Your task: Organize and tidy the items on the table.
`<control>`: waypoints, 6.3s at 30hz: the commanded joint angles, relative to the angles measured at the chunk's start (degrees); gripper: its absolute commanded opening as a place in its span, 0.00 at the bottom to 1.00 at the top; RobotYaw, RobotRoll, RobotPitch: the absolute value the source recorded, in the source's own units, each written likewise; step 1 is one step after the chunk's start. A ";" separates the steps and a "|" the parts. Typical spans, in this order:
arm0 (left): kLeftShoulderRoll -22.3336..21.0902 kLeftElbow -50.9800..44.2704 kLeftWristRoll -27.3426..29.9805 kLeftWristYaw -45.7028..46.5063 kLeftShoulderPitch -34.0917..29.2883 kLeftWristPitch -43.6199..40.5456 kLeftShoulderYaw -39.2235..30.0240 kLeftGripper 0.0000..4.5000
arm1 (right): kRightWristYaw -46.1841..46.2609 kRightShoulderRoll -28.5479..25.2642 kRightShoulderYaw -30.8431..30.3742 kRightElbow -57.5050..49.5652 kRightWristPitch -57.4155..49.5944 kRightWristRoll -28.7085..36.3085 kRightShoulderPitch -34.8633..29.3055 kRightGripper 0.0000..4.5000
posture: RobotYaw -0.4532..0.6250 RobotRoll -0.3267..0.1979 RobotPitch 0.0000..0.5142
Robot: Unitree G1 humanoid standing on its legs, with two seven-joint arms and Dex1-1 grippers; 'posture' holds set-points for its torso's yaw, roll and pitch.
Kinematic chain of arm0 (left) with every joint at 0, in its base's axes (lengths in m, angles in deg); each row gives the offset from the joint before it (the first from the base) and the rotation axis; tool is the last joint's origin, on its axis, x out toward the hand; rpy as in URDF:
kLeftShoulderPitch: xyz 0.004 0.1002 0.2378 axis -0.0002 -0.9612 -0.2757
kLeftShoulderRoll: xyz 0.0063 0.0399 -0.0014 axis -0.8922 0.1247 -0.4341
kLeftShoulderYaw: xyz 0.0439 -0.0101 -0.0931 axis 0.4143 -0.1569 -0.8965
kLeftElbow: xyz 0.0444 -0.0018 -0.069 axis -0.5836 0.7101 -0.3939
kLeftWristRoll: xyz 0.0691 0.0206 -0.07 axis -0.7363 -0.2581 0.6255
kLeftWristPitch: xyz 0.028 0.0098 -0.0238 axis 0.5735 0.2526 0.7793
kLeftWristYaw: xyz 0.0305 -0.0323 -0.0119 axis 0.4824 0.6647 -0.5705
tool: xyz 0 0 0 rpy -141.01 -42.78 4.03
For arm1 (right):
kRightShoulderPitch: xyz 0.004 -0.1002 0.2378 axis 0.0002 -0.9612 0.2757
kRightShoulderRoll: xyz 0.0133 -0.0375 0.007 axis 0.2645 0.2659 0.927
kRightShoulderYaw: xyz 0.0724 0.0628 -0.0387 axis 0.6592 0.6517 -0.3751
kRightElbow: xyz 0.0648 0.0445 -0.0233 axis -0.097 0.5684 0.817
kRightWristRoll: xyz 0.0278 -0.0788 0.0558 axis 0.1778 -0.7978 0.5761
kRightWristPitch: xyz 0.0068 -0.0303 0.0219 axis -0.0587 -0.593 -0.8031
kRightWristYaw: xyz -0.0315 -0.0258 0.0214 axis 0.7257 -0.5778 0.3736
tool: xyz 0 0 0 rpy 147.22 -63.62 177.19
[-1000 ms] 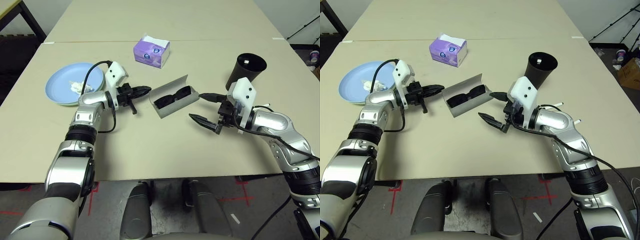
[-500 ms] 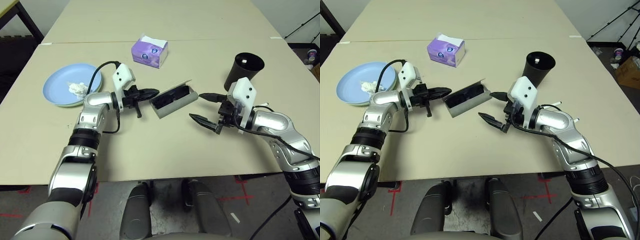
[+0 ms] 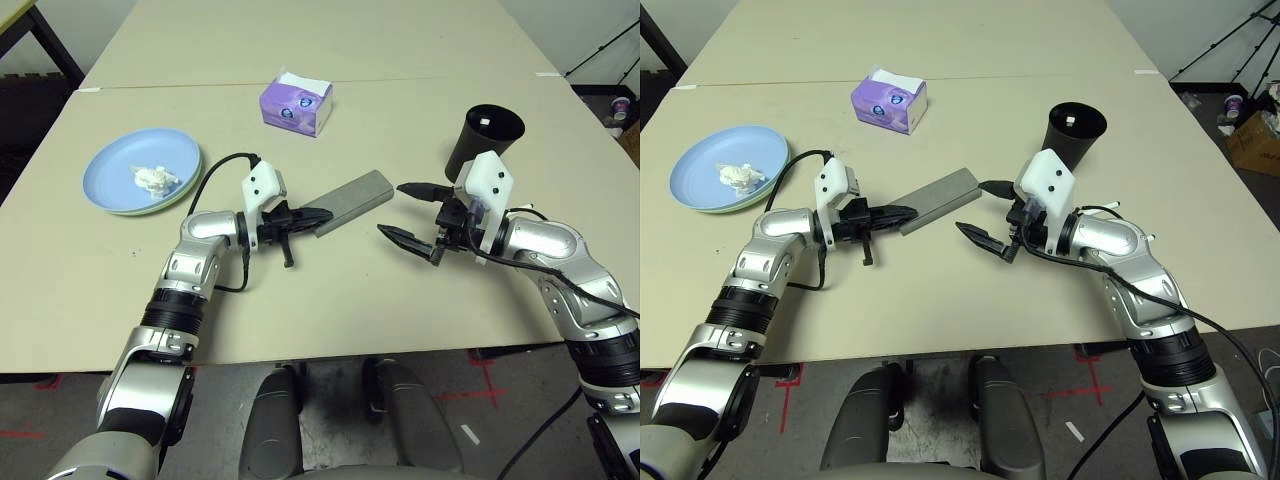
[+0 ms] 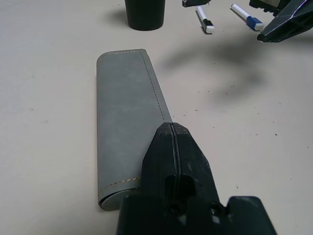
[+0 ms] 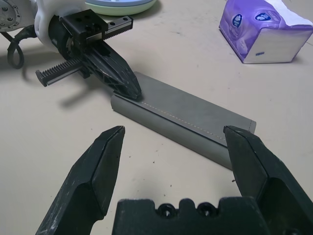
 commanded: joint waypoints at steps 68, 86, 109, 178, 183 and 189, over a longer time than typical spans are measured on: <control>-1.93 -4.22 5.84 -2.69 2.10 -2.98 -0.04 0.99 | -16.54 -22.05 10.13 17.38 15.68 -2.97 -2.30 1.00 | 0.27 0.62 0.29; -0.58 -8.32 6.01 1.13 -1.48 -2.65 -0.10 0.99 | -40.60 -28.48 -13.04 44.34 47.90 -26.91 24.07 1.00 | 0.33 0.62 0.34; -2.84 -6.64 6.08 0.14 2.88 -5.22 -0.15 0.99 | -41.26 -25.46 -20.27 40.90 55.04 -38.17 26.35 1.00 | 0.32 0.62 0.44; -4.13 -6.09 5.72 1.45 2.46 -5.31 -0.24 1.00 | 0.18 8.87 21.04 14.03 3.35 13.98 13.56 0.09 | 0.33 0.62 0.38; -4.11 -5.75 5.66 1.48 2.78 -5.24 -0.24 1.00 | 4.31 10.40 21.92 14.04 7.80 13.74 13.46 0.09 | 0.33 0.62 0.37; -4.06 -5.77 5.66 1.65 2.90 -5.29 -0.27 1.00 | 10.01 10.62 22.75 14.52 16.70 10.08 13.49 0.09 | 0.33 0.62 0.37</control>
